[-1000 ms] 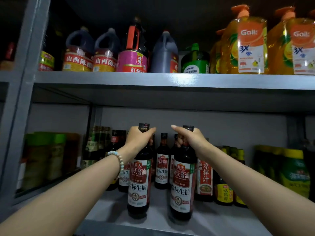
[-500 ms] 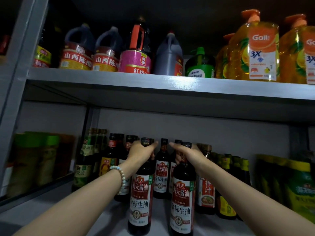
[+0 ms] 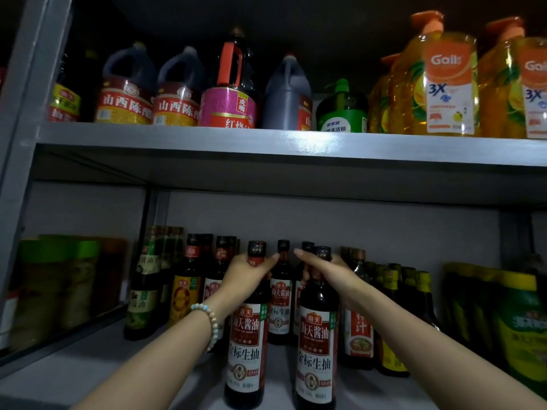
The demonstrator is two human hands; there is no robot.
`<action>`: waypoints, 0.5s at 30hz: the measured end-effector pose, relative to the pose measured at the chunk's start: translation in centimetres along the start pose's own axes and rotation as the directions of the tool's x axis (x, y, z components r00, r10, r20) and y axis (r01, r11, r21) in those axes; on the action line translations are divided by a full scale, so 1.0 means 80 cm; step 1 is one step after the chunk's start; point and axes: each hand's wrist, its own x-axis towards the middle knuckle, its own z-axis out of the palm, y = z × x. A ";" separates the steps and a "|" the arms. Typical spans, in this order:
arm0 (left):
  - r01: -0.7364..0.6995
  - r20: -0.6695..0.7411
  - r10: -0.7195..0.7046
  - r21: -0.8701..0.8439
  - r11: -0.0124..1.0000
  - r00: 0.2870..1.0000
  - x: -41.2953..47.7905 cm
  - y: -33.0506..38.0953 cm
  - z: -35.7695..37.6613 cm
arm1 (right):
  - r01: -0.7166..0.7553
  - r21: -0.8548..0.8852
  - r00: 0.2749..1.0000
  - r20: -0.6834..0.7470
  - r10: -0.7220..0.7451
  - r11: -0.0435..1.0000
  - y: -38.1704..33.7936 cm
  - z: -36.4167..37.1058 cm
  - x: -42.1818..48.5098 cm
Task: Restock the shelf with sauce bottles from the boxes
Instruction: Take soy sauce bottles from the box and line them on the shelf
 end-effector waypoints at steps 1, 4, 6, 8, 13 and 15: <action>0.003 0.010 -0.002 -0.029 1.000 1.000 -0.007 -0.003 -0.001 | -0.012 -0.027 0.999 -0.037 0.011 1.000 0.002 0.002 -0.008; 0.088 0.071 -0.085 -0.048 0.995 0.994 -0.031 -0.021 -0.015 | -0.032 -0.117 0.995 -0.100 0.020 0.993 0.016 0.008 -0.038; 0.156 0.209 -0.166 0.063 0.986 0.964 -0.047 -0.044 -0.032 | -0.060 -0.164 0.995 -0.089 0.046 0.985 0.031 0.006 -0.059; 0.184 0.369 -0.232 0.162 0.970 0.900 -0.063 -0.066 -0.049 | -0.081 -0.198 0.996 -0.046 0.074 0.977 0.049 0.003 -0.075; 0.210 0.502 -0.279 0.190 0.959 0.819 -0.072 -0.090 -0.070 | -0.222 -0.178 0.975 -0.072 0.213 0.959 0.080 0.005 -0.100; 0.222 0.472 -0.272 0.160 0.962 0.839 -0.071 -0.092 -0.068 | -0.276 -0.166 0.960 -0.101 0.262 0.947 0.083 0.007 -0.106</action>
